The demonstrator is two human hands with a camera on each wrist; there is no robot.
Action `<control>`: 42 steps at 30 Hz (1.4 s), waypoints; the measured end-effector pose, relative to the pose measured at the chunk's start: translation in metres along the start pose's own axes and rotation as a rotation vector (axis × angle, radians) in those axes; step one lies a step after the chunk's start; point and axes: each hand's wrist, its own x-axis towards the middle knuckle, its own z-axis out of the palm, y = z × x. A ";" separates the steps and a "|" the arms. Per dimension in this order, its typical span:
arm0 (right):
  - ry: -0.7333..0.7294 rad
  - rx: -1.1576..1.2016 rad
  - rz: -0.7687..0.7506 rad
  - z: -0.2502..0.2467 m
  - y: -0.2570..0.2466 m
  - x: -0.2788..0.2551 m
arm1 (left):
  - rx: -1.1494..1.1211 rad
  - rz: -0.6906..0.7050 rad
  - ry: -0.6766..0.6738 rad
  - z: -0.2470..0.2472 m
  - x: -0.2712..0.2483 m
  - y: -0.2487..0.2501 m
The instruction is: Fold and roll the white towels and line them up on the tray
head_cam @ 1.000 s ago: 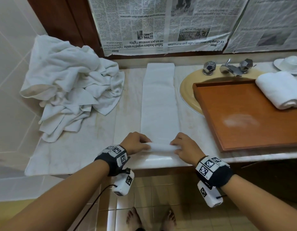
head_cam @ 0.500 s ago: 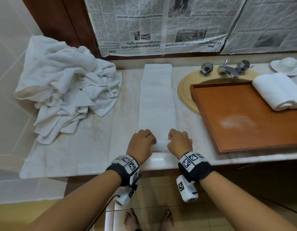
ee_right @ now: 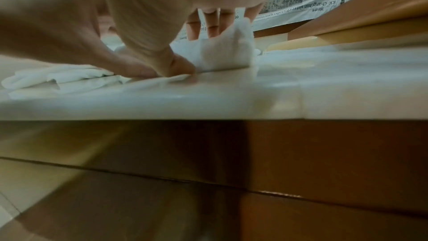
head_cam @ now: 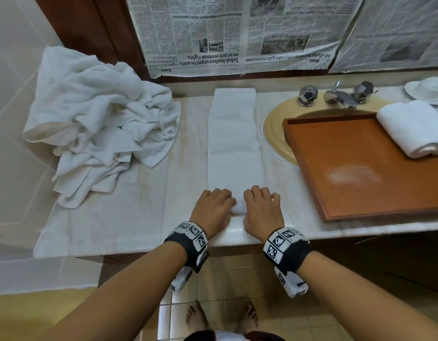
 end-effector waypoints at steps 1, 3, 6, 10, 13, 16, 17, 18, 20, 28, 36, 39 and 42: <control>0.001 -0.014 -0.022 0.000 0.001 0.001 | -0.008 -0.023 -0.010 0.000 0.003 0.001; -0.004 -0.044 -0.064 -0.001 0.003 0.003 | -0.031 -0.055 -0.037 -0.002 0.009 0.000; -0.007 -0.058 -0.108 -0.001 0.006 0.006 | -0.095 -0.130 -0.120 -0.008 0.016 -0.005; -0.058 0.008 -0.132 -0.008 0.012 0.011 | -0.269 -0.287 -0.203 -0.018 0.017 -0.010; -0.219 0.148 -0.116 -0.017 0.016 0.013 | -0.403 -0.379 -0.309 -0.024 0.015 -0.016; -0.380 0.376 -0.005 -0.015 0.020 0.008 | -0.531 -0.426 -0.404 -0.022 0.009 -0.020; -0.391 0.425 0.034 -0.012 0.020 0.007 | -0.547 -0.431 -0.391 -0.020 0.007 -0.019; -0.385 0.460 0.071 -0.008 0.020 0.007 | -0.530 -0.432 -0.363 -0.017 0.005 -0.019; -0.371 0.528 0.194 -0.005 0.016 0.011 | -0.413 -0.426 -0.285 -0.014 0.002 -0.016; -0.180 0.403 0.327 -0.005 0.011 0.019 | -0.161 -0.038 0.052 -0.005 -0.020 0.013; -0.028 0.130 0.066 -0.001 -0.005 -0.006 | 0.012 0.019 -0.077 0.000 -0.004 0.007; -0.060 0.062 0.014 0.003 -0.003 -0.011 | 0.056 0.013 -0.123 -0.001 0.004 0.007; -0.058 0.033 -0.020 0.002 0.004 -0.010 | -0.025 0.021 -0.130 -0.009 0.005 0.002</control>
